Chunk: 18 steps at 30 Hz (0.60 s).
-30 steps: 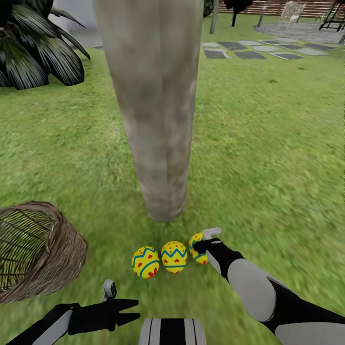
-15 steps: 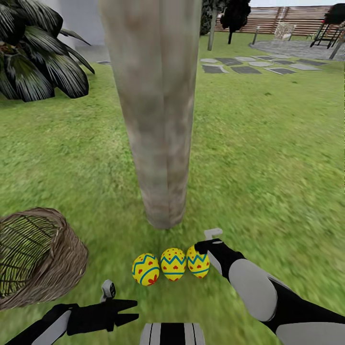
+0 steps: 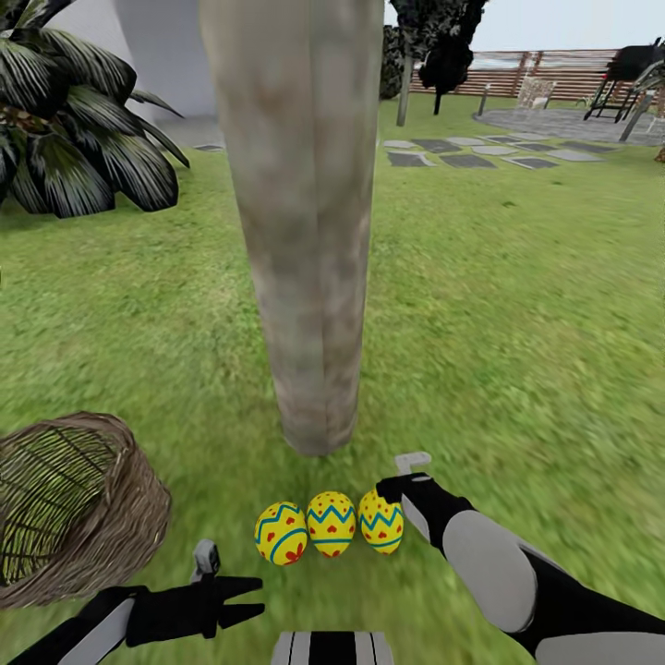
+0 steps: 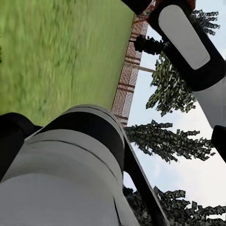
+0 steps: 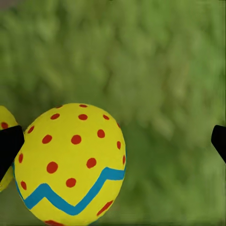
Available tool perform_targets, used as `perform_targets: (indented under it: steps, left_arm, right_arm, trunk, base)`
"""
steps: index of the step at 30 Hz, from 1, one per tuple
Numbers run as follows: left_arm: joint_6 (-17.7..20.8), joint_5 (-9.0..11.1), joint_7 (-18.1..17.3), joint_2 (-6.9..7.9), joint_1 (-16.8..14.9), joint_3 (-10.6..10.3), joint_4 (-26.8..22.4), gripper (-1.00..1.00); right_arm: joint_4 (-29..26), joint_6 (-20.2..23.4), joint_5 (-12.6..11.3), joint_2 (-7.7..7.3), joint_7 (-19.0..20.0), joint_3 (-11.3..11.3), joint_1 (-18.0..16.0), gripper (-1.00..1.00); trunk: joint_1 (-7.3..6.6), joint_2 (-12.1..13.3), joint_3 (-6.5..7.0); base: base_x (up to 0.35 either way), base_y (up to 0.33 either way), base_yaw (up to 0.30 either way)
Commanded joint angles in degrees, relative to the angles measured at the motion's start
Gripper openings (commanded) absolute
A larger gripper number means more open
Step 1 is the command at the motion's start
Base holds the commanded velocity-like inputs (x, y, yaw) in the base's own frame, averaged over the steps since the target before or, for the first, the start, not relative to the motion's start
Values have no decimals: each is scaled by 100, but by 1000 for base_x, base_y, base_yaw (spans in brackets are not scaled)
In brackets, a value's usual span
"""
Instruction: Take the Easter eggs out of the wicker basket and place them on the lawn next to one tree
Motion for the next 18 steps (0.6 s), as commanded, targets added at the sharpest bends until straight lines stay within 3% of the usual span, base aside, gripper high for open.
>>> perform_targets:
  steps: [1, 5, 14, 18]
  left_arm:
    - [39, 46, 2, 2, -7, -20, 61, 100]
    - [30, 48, 12, 3, -7, -7, 206, 100]
    - [2, 41, 30, 13, -15, 20, 595, 100]
    - [-5, 20, 77, 11, -30, 20, 662, 100]
  right_arm:
    - [-1, 35, 39, -10, -10, -31, 12, 100]
    - [6, 60, 30, -143, -1, -33, 241, 100]
    - [11, 55, 38, -159, -5, -28, 953, 100]
    - [21, 16, 39, -251, 23, -27, 1256, 100]
  trunk:
    - [-3, 0, 19]
    - [-14, 5, 107]
    - [-37, 17, 307]
    - [-47, 23, 395]
  base:
    - [0, 0, 0]
    - [0, 0, 0]
    - [0, 0, 0]
    - [0, 0, 0]
